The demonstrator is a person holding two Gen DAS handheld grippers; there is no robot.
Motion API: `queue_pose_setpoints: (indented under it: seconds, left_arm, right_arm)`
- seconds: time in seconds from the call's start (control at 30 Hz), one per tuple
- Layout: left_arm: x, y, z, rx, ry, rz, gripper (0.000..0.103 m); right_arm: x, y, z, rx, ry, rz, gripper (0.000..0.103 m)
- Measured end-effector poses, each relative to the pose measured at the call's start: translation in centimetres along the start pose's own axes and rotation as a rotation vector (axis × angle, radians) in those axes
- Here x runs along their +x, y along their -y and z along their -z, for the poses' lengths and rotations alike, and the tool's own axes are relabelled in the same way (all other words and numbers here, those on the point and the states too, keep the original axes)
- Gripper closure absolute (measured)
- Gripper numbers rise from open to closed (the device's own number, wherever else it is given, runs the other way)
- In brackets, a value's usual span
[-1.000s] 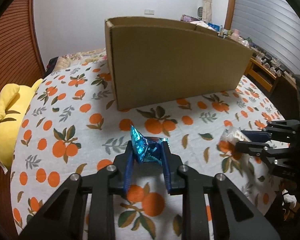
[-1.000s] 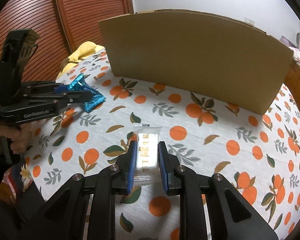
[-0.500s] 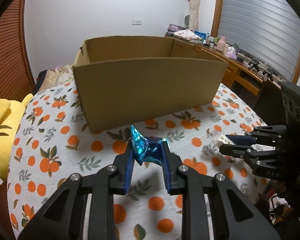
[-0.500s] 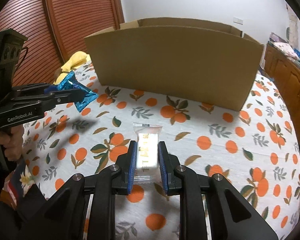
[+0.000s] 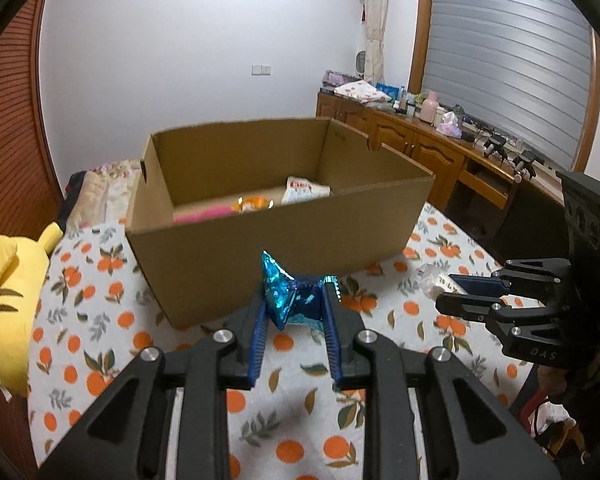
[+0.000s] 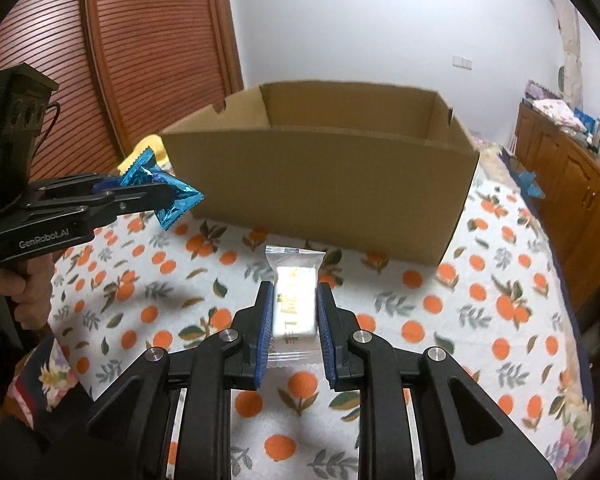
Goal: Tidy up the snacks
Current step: 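Carry the blue candy and white snack bar over the box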
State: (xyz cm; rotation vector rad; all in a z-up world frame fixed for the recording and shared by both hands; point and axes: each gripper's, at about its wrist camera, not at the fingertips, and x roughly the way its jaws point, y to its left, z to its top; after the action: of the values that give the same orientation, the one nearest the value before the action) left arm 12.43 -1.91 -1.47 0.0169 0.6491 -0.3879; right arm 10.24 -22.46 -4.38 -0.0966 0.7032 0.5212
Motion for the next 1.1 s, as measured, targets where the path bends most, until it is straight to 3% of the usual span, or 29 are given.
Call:
queue_pose_setpoints:
  seconds: [0.47,1.1]
  left_arm:
    - [0.7,-1.5,-5.5,0.015,0.063,-0.031,0.08]
    - [5.1,-4.3,-8.1,-0.038,0.039,-0.09,0.078]
  right_arm:
    - [-0.5,0.8,-6.8,-0.029,0.088,0.009,0.084]
    - [5.5,3.7,-12.3,0.056,0.032,0.039,0.083]
